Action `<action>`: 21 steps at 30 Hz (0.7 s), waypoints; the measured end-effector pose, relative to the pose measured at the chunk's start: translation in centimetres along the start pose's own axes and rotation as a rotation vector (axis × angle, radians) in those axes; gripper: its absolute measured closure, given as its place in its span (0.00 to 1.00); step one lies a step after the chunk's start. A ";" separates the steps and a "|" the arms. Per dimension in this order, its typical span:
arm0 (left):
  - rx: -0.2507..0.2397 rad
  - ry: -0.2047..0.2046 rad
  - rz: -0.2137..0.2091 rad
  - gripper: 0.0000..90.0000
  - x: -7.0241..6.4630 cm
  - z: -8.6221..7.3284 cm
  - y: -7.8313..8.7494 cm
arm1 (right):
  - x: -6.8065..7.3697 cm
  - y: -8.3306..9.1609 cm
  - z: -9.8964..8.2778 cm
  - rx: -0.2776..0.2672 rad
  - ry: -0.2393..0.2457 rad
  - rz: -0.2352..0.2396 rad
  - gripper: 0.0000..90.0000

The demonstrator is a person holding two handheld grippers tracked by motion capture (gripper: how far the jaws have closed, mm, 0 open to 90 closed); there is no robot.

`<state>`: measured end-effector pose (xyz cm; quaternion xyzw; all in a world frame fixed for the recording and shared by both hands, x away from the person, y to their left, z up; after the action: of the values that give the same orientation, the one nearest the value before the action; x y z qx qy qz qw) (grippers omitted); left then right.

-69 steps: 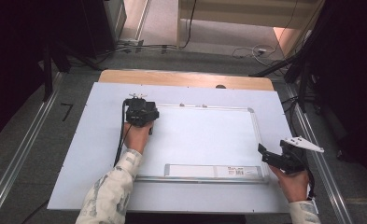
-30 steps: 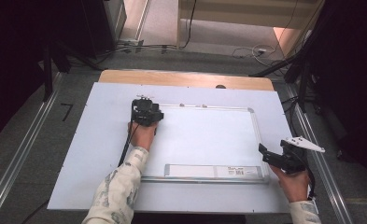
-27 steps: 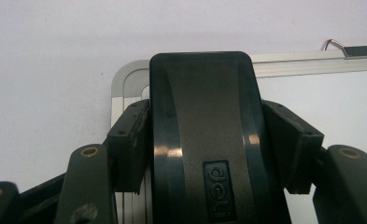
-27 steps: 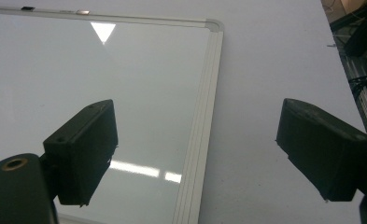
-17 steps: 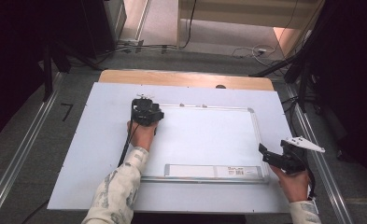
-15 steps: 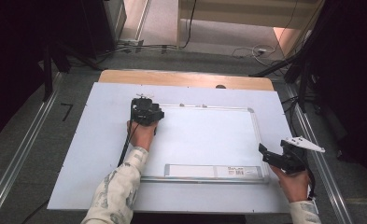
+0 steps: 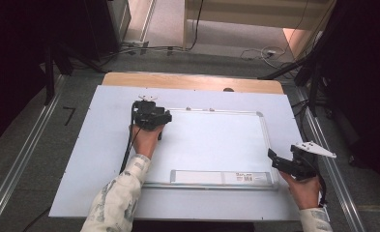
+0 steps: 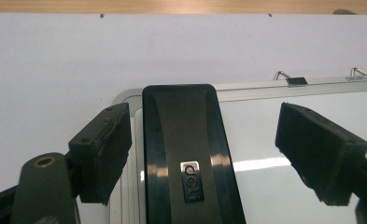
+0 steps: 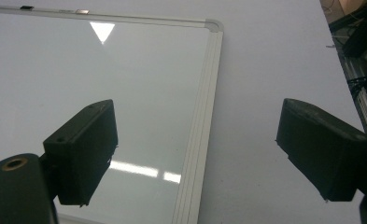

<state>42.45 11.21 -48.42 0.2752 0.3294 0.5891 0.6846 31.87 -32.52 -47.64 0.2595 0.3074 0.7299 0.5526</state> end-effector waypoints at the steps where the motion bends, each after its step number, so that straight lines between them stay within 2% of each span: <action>1: -0.013 0.001 -0.008 0.21 0.0 0.0 0.3 | 0.0 0.0 0.0 0.000 0.000 0.000 0.12; 11: -0.054 -0.008 -0.053 0.18 0.0 -0.4 2.8 | 0.1 0.0 0.0 0.002 0.003 -0.007 0.12; 18: -0.078 -0.028 -0.082 0.18 -0.4 -0.8 4.3 | 0.2 0.0 0.0 0.003 0.007 -0.008 0.12; 21: -0.073 -0.047 -0.087 0.18 -0.5 -1.2 4.7 | 0.2 0.0 0.0 0.003 0.007 -0.010 0.12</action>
<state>38.54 11.40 -45.57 0.2492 0.3031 0.5639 0.7267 31.84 -32.34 -47.66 0.2565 0.3117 0.7276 0.5547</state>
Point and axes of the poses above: each handheld gripper's, and its own axes: y roughly backward along the jaws, z roughly out of its top, x roughly to its left, the point moved 4 cm from there along -y, roughly forward along the jaws, and after that the axes turned 11 degrees about x, right-handed, at the moved point
